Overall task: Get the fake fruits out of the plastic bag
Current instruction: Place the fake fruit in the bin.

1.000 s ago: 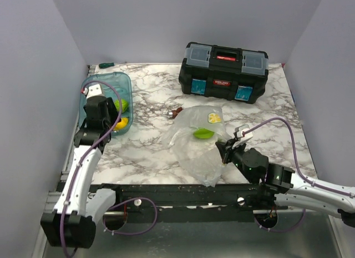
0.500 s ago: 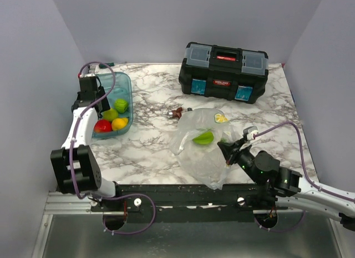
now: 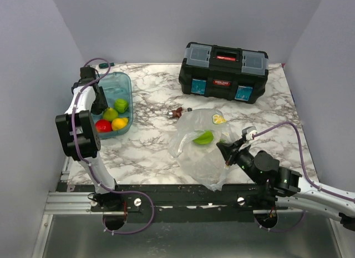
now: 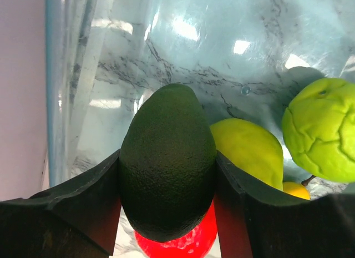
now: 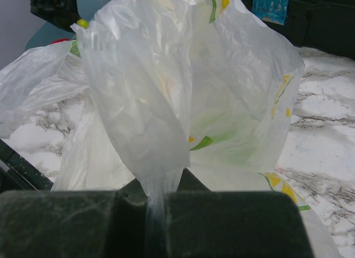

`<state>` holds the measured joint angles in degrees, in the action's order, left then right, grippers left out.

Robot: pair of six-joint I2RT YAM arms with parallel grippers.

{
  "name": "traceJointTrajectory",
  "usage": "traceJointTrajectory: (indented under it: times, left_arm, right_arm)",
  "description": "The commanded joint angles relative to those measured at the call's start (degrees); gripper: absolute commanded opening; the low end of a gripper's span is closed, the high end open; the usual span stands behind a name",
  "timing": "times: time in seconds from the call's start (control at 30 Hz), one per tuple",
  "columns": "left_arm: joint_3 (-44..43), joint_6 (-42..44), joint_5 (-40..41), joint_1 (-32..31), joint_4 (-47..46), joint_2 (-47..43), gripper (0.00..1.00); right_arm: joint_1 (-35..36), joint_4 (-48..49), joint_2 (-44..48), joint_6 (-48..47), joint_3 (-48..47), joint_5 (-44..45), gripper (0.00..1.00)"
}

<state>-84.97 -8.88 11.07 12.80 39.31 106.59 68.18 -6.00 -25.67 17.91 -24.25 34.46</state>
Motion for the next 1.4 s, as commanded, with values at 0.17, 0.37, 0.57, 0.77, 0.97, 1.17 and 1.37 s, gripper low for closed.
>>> traceJointTrajectory:
  times: [0.17,0.37,0.57,0.77,0.97,1.17,1.37]
  left_arm:
    - [-4.2,2.1,-0.6,2.0,8.6,6.5,0.11]
    - [-3.5,2.1,-0.9,2.4,8.6,7.4,0.23]
    - [-3.3,1.9,-1.1,2.4,9.1,7.8,0.39]
    - [-4.1,1.9,-0.9,2.4,10.2,7.2,0.68]
    - [-5.0,1.4,-0.5,2.4,11.1,5.2,0.71]
    - [-2.8,-3.2,-7.0,2.3,9.3,-3.3,0.70]
    - [9.6,-10.7,-27.0,-0.9,-0.4,-24.1,0.66]
  right_arm:
    - [0.1,1.5,0.8,-0.9,0.7,-0.6,0.01]
    - [0.1,1.5,1.3,-0.8,0.8,-1.3,0.01]
    - [0.1,1.4,1.1,-0.8,0.6,-1.7,0.01]
    - [0.1,1.2,1.7,-0.6,0.8,-2.0,0.01]
    - [0.1,1.2,2.0,-0.6,0.8,-2.5,0.01]
    - [0.1,1.2,1.2,-0.7,0.6,-3.1,0.01]
    - [0.1,1.7,0.6,-0.9,0.7,-3.8,0.01]
